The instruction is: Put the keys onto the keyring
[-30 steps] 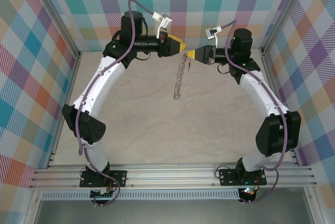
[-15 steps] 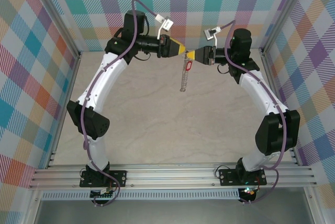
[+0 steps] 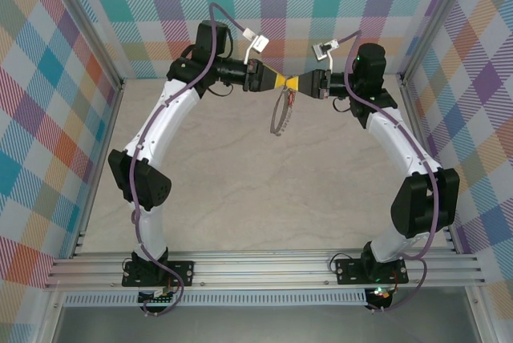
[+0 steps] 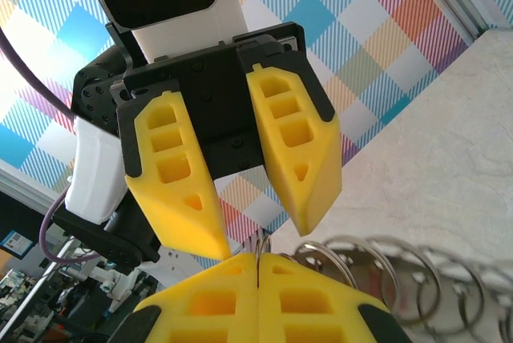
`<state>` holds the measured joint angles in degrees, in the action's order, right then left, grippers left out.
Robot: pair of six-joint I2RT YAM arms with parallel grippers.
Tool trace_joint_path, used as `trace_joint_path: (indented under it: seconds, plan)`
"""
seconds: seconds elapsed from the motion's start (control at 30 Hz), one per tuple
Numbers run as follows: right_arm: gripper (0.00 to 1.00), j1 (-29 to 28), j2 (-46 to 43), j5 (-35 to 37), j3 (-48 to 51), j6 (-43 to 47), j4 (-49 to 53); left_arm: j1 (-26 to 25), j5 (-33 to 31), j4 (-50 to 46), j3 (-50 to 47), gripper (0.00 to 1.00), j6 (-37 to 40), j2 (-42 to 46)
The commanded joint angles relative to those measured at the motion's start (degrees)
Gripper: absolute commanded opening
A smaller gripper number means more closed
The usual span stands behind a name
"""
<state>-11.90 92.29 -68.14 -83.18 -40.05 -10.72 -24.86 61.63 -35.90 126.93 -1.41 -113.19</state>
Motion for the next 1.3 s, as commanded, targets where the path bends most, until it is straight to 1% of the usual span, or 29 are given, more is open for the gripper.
trace_joint_path:
  seconds: [0.0, 0.4, 0.67, 0.9, 1.13, 1.27]
  plan:
    - [0.0, 0.4, 0.6, -0.8, -1.3, -0.3, -3.0, 0.3, 2.4, -0.7, 1.7, 0.3, 1.4, -0.2]
    - [0.0, 0.5, 0.6, 0.3, -1.1, 0.0, -2.5, -0.1, 5.0, -2.2, 1.8, 0.28, 2.7, -0.2]
    - [0.0, 0.6, 0.5, 0.8, -0.7, 0.1, -2.5, -0.5, 6.1, -3.9, 1.8, 0.24, 4.3, -0.3]
    - [0.0, 0.7, 0.8, 0.8, -0.5, 0.1, -2.7, -0.9, 6.1, -3.4, 1.8, 0.2, 4.2, -0.5]
    - [0.0, 0.7, 1.0, 0.9, 0.1, 0.1, -3.0, -1.4, 6.2, -3.4, 1.8, 0.2, 4.3, -0.6]
    - [0.0, 0.7, 1.0, 1.0, 0.4, -0.2, -3.4, -1.6, 6.2, -3.2, 1.9, 0.23, 4.2, -0.6]
